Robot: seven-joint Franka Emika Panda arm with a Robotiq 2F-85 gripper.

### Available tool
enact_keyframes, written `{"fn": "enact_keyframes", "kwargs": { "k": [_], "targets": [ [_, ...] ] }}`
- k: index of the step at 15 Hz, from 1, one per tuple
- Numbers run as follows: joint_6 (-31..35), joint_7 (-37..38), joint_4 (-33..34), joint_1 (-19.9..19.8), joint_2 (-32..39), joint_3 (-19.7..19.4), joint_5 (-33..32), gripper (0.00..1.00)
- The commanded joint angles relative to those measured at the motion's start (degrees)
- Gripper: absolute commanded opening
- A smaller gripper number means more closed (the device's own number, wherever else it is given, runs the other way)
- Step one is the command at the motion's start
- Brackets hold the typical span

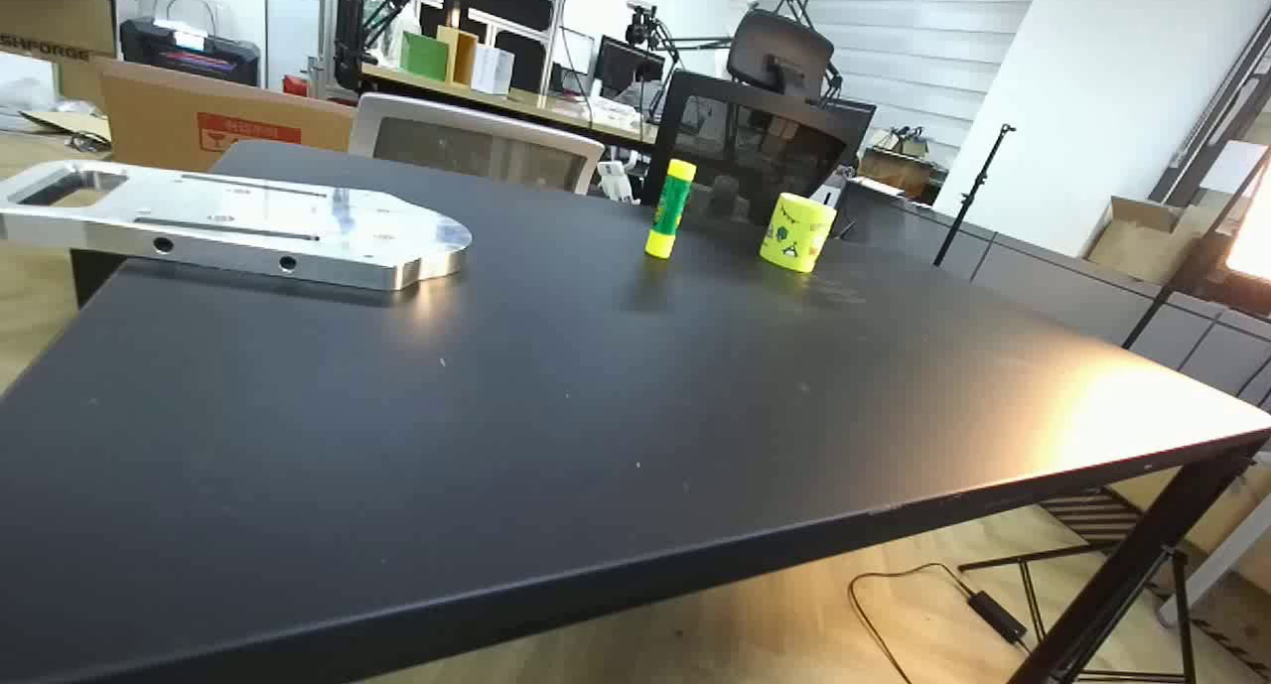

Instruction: Pick the bottle on the table and put it in the mug

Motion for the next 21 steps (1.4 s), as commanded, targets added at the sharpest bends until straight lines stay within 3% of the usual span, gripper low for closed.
{"fn": "enact_keyframes", "kwargs": {
  "k": [1, 16, 21],
  "targets": [
    [-0.1, 0.1, 0.1, 0.1, 0.1, -0.1, -0.1, 1.00],
    [-0.1, 0.1, 0.1, 0.1, 0.1, -0.1, -0.1, 1.00],
    [5.1, -3.6, -0.9, 0.5, -0.1, -0.4, -1.9, 1.00]
  ]
}}
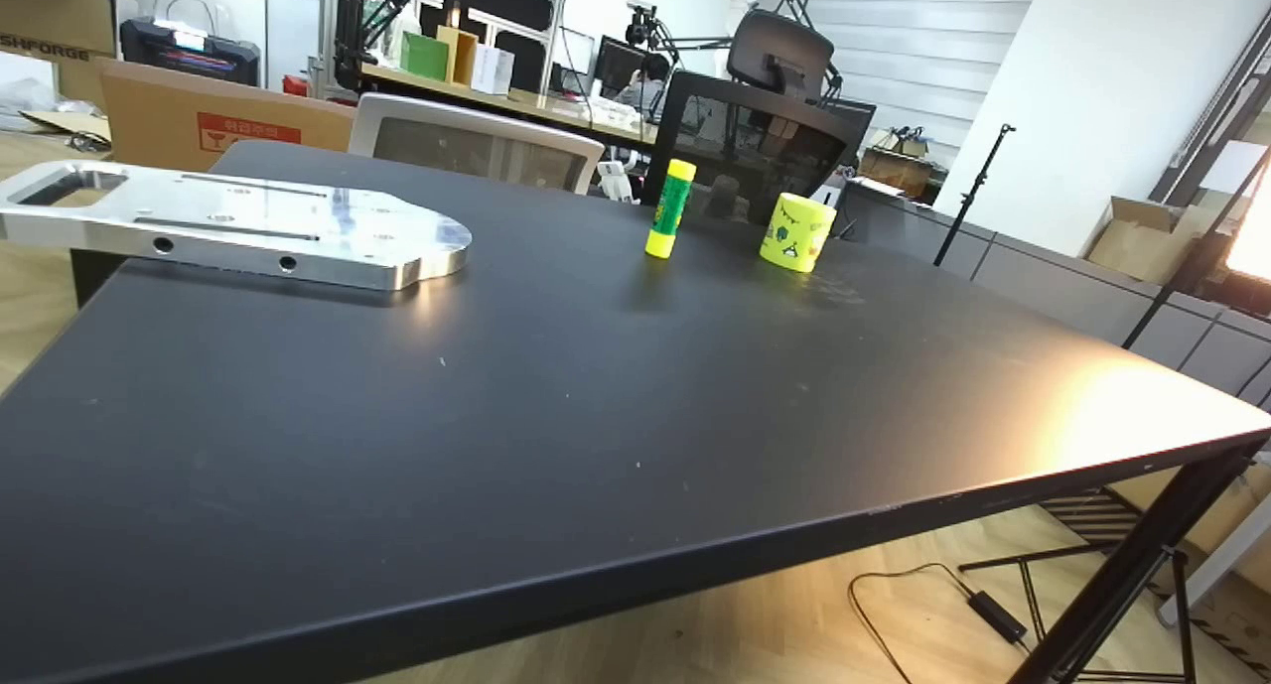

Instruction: Pick the bottle on the table and put it in the mug

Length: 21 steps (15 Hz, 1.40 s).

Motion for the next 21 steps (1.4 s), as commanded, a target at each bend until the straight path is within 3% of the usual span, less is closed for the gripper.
{"fn": "enact_keyframes", "kwargs": {
  "k": [1, 2, 7, 10, 17, 19, 20, 21],
  "targets": [
    [3.3, -4.1, -0.6, 0.8, -0.1, -0.7, -1.6, 1.00],
    [4.9, -8.1, 4.1, 0.7, 7.5, -2.1, -2.6, 1.00],
    [13.1, -21.3, 14.3, 1.7, 22.4, -4.9, -2.2, 1.00],
    [14.2, -25.5, 23.9, 2.0, 33.1, -3.7, -1.2, 1.00],
    [12.3, -24.2, 40.0, 4.5, 48.4, 4.8, -1.6, 1.00],
    [11.1, -20.9, 42.4, 5.8, 50.7, 5.9, -3.6, 1.00],
    [13.8, -23.9, 38.2, 4.4, 48.1, 6.0, -2.2, 1.00],
    [13.3, -22.9, 39.3, 5.0, 49.2, 6.5, -2.6, 1.00]
  ]
}}
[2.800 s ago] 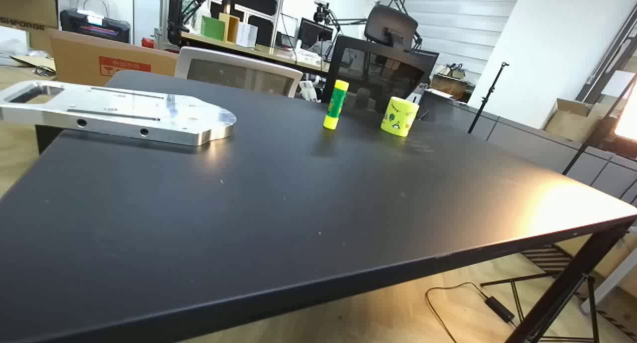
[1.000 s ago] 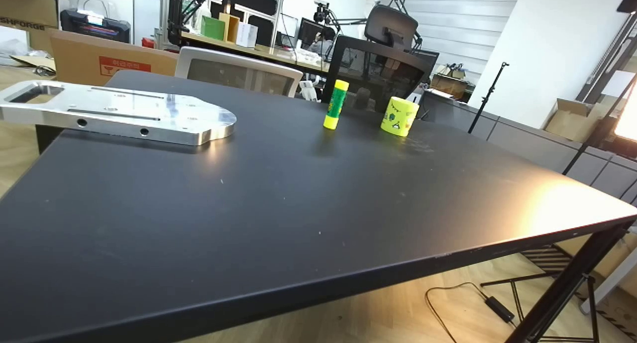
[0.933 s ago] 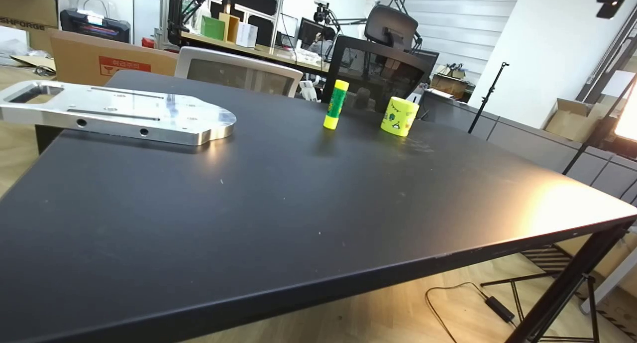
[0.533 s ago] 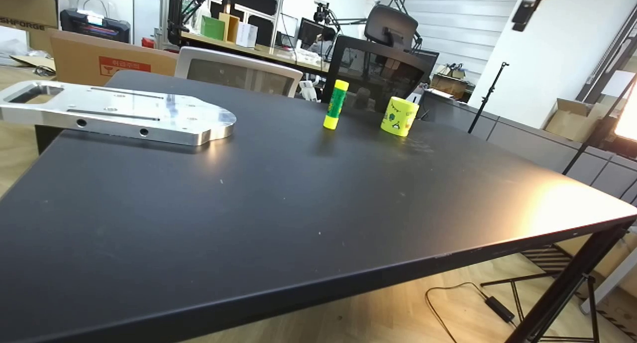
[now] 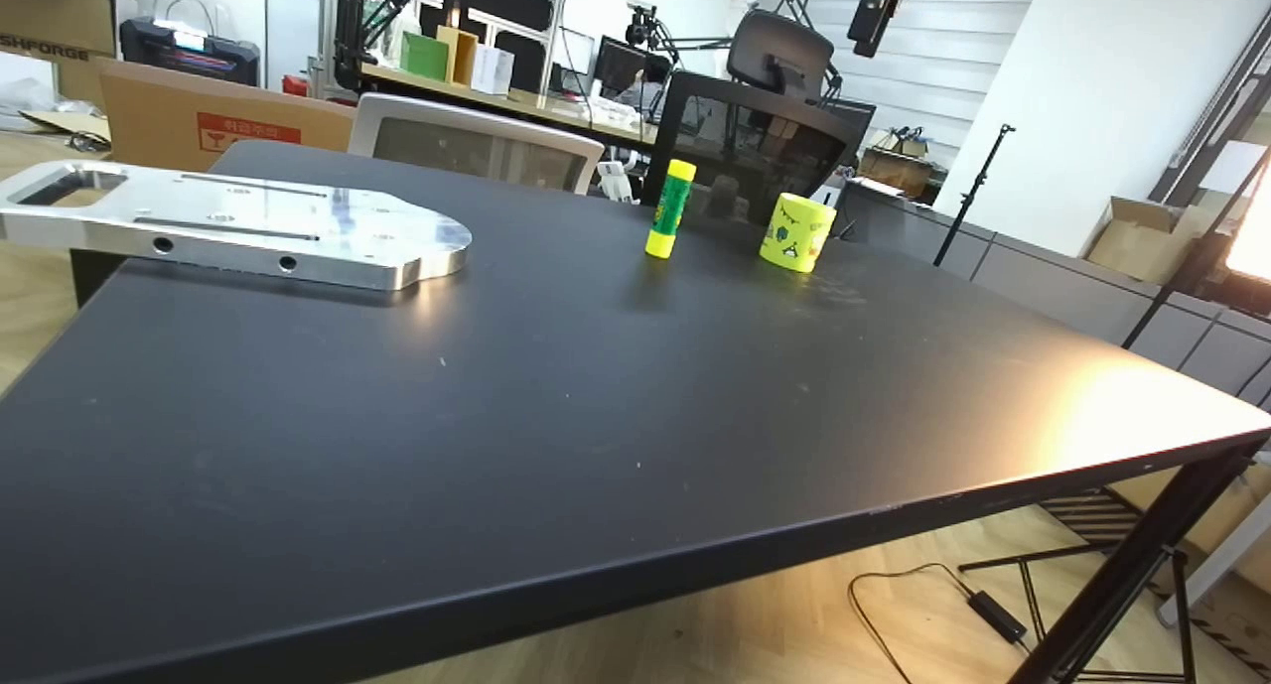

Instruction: Pick the bottle on the table and put it in the mug

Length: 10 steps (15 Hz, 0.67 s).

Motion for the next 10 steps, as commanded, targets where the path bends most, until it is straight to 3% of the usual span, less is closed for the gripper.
{"fn": "enact_keyframes", "kwargs": {
  "k": [1, 7, 10],
  "targets": [
    [-0.5, 0.7, 0.9, -0.4, 0.7, 1.0, -0.4, 1.00],
    [-0.9, 0.8, 1.7, -0.6, 1.2, 0.9, -0.6, 1.00],
    [-0.8, 0.6, 9.6, -0.7, 7.6, 0.5, -1.3, 1.00]
  ]
}}
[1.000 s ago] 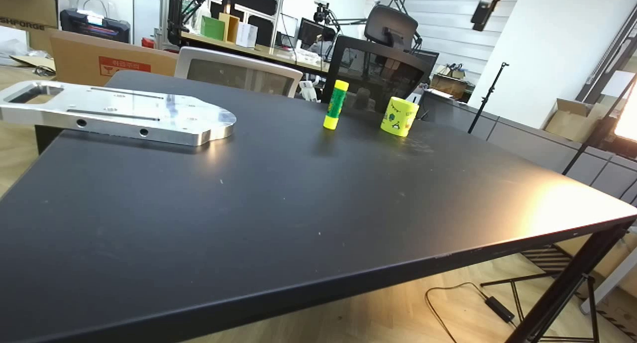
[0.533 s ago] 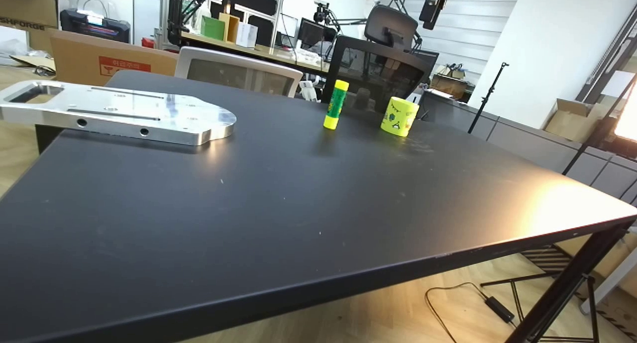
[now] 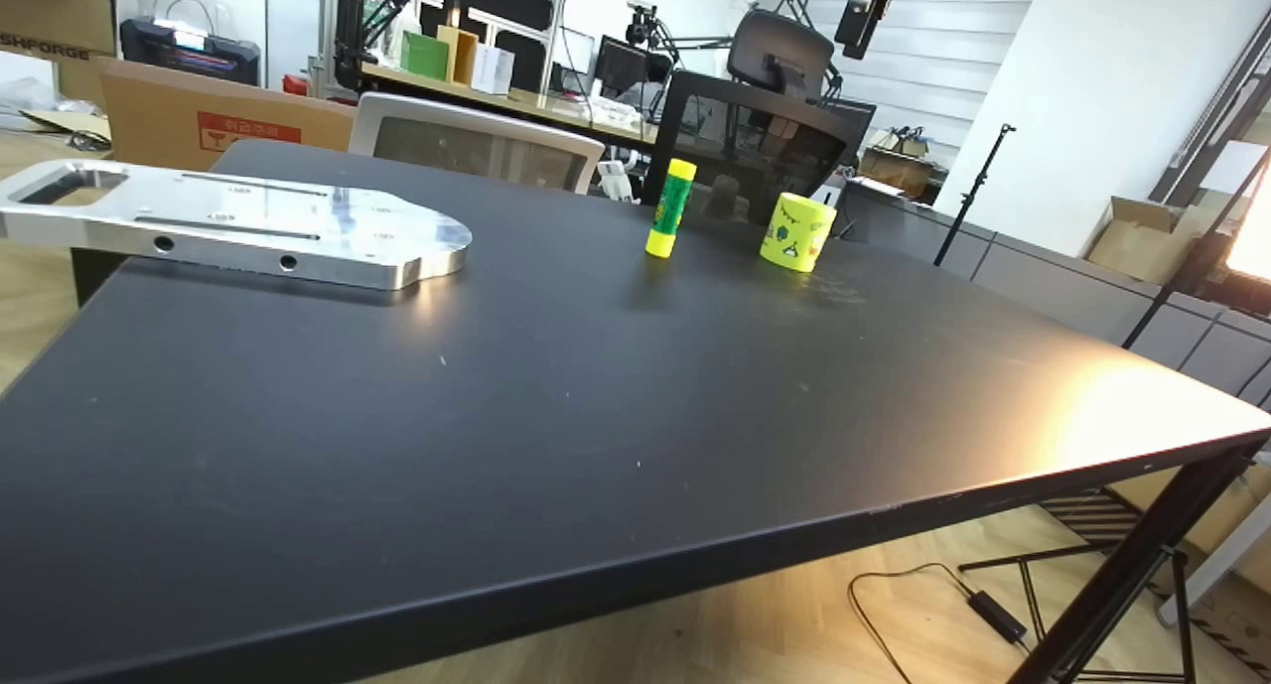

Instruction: Pick the bottle on the table and put it in the mug

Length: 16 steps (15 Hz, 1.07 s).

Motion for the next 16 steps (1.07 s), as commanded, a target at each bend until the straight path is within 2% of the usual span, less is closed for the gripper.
{"fn": "enact_keyframes", "kwargs": {
  "k": [1, 8, 11, 16],
  "targets": [
    [-1.7, 0.4, 10.5, -0.8, 8.0, 0.4, -0.7, 1.00],
    [-5.8, 0.5, 31.7, 0.6, 23.4, 1.1, -1.4, 1.00],
    [-8.6, 1.1, 36.5, 2.1, 28.0, 1.9, -1.0, 1.00],
    [-7.6, 2.2, 41.5, 4.4, 35.2, 1.4, -1.6, 1.00]
  ]
}}
